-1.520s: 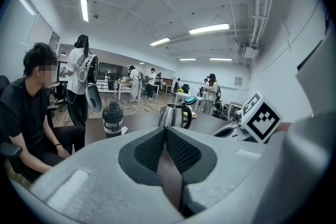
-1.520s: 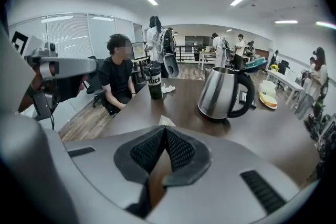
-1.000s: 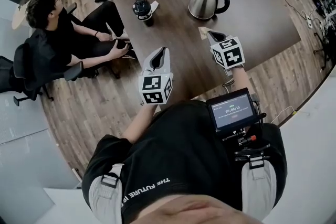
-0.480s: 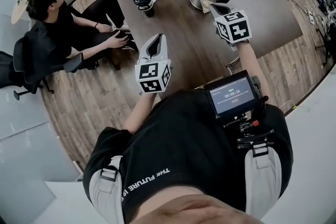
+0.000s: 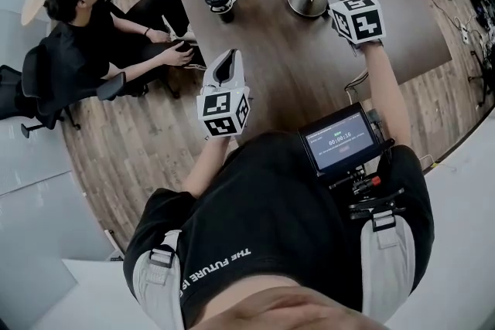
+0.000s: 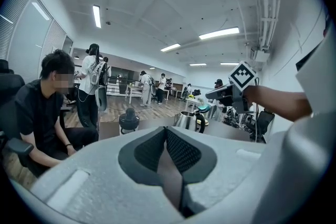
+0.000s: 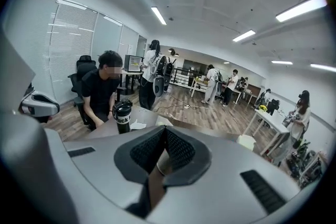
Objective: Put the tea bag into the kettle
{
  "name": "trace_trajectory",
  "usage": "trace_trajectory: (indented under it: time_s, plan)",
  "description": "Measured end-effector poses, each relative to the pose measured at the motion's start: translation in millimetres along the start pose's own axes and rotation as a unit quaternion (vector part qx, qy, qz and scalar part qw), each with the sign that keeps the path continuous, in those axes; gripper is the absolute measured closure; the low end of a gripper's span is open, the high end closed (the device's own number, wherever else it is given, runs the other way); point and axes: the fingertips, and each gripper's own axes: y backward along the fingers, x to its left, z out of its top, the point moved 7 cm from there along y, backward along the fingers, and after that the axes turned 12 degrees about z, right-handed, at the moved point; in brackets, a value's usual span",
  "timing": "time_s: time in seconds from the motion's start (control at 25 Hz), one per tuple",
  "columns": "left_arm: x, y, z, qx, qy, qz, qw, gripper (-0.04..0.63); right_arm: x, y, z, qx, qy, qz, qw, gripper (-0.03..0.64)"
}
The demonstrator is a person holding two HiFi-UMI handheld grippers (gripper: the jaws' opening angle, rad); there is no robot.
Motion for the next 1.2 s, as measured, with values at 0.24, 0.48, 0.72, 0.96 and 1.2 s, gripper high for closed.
trace_trajectory:
  time_s: [0.24, 0.48, 0.72, 0.96, 1.2]
  plan:
    - [-2, -1, -3, 0.002, 0.0, 0.009, 1.0, 0.58, -30, -2, 23, -0.014, 0.008, -0.013, 1.0, 0.609]
    - [2, -2, -3, 0.004, 0.006, 0.028, 0.9996, 0.58, -53, -9, 38, -0.027, 0.006, -0.025, 0.999, 0.609]
    - [12, -27, -15, 0.013, 0.011, 0.047, 0.9987, 0.58, -72, -55, 23, -0.017, -0.007, -0.017, 1.0, 0.609]
    - [13, -26, -11, 0.016, 0.012, 0.059, 0.9981, 0.58, -80, -73, 10, -0.006, -0.026, -0.019, 0.999, 0.609]
    - [15, -21, -2, 0.016, 0.012, 0.066, 0.9976, 0.579, -82, -82, -5, 0.014, -0.04, -0.03, 0.999, 0.609]
